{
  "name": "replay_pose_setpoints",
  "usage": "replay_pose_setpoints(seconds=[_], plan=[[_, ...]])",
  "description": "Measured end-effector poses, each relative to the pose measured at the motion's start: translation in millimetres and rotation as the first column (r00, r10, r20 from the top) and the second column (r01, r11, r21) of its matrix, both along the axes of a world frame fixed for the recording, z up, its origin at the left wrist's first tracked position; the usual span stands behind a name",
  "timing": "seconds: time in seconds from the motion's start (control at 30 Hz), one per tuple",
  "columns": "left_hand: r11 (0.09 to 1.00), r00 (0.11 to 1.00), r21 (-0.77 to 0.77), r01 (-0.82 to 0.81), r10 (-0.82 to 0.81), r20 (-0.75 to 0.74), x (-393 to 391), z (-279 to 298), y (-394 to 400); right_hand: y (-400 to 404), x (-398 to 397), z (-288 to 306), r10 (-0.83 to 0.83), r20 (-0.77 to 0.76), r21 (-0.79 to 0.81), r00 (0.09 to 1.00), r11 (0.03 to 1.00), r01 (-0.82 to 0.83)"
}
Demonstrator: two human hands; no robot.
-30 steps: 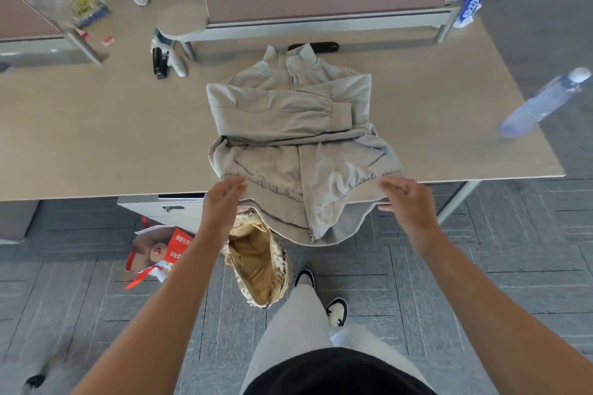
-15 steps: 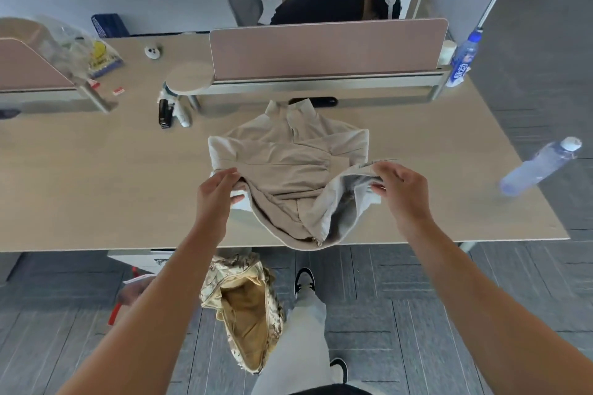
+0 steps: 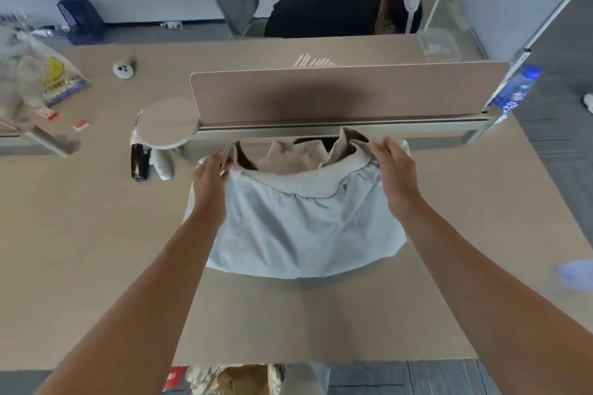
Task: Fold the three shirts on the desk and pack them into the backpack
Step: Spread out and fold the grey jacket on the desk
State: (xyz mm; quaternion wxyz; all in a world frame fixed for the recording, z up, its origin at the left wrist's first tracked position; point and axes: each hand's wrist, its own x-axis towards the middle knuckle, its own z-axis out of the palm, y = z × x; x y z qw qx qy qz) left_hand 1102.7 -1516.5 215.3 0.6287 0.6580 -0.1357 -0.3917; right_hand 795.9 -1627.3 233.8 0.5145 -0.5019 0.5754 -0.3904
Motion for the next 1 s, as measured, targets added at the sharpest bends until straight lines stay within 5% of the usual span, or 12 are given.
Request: replay_pose_setpoints(seconds=[0.1,0.23,0.4,0.53,0.73,0.87,1.0], plan=[[0.978,0.994,0.184,0.102,-0.109,0.030,15,-34,-47,-46,25,-52,0.068,-0.072,0.155,0.995,0.986,-0.056],[0.906,0.864,0.356,0.230,-0.358,0.353,-7,-96,-56,-41,27,-129,0.144,-0.578,0.095,0.803,0.990,-0.109],[0.586,0.313,0.773,0.242,-0.802,0.510,-25,-175,-56,-13,37,-191,0.279,-0.778,0.063,0.563,0.926,-0.373],[0.532,0.079,0.840,0.111,-0.847,0.526,-28,-204,-71,-29,55,-211,0.169,-0.884,-0.019,0.435,0.919,-0.394],[0.562,-0.025,0.818,0.121,-0.823,0.568,-41,-213,-104,-51,96,-222,0.102,-0.921,-0.155,0.377,0.790,-0.594],[0.552,-0.060,0.830,0.081,-0.828,0.557,-35,-240,-104,-60,94,-254,0.128,-0.951,-0.070,0.282,0.798,-0.598],[0.613,-0.060,0.786,0.078,-0.784,0.617,-35,-258,-106,-64,93,-280,0.116,-0.950,-0.080,0.291,0.808,-0.583]])
